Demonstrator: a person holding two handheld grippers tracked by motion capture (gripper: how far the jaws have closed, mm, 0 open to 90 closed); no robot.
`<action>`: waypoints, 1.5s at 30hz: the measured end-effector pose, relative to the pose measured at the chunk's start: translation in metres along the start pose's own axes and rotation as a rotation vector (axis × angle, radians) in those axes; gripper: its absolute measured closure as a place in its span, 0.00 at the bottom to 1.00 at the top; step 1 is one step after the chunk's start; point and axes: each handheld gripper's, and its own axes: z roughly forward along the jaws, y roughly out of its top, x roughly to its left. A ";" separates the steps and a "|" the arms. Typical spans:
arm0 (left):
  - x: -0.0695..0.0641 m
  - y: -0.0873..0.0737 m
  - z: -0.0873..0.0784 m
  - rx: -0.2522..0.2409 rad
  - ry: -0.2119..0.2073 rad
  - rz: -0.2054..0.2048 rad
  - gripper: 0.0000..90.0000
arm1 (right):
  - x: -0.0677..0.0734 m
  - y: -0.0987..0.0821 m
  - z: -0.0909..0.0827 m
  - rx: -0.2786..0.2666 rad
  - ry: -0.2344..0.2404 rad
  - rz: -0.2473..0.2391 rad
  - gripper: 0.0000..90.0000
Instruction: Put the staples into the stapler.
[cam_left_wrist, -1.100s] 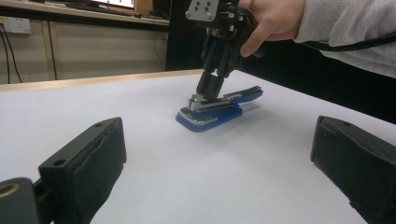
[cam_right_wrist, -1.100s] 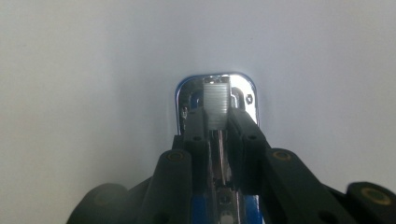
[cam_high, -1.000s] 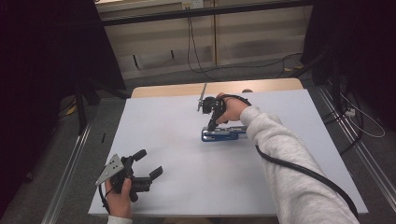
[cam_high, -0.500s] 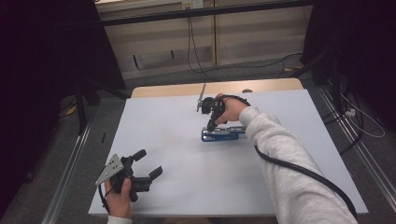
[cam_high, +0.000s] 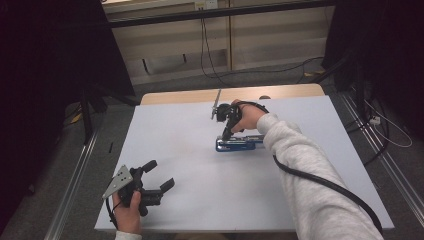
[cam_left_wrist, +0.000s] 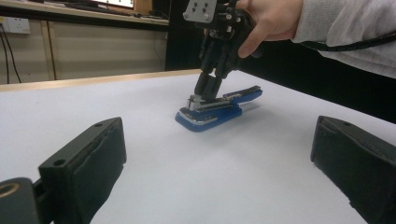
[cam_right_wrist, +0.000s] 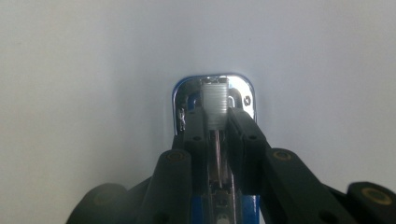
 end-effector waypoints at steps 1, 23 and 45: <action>0.000 0.000 0.000 0.000 0.000 0.000 0.04 | 0.000 0.000 0.000 -0.001 -0.001 -0.004 0.87; 0.000 0.000 0.002 0.002 -0.007 -0.006 0.04 | 0.003 -0.010 -0.012 -0.120 -0.031 0.077 0.66; -0.002 0.009 0.038 0.119 -0.043 -0.004 0.03 | 0.014 -0.084 -0.034 -0.344 -0.119 0.306 0.18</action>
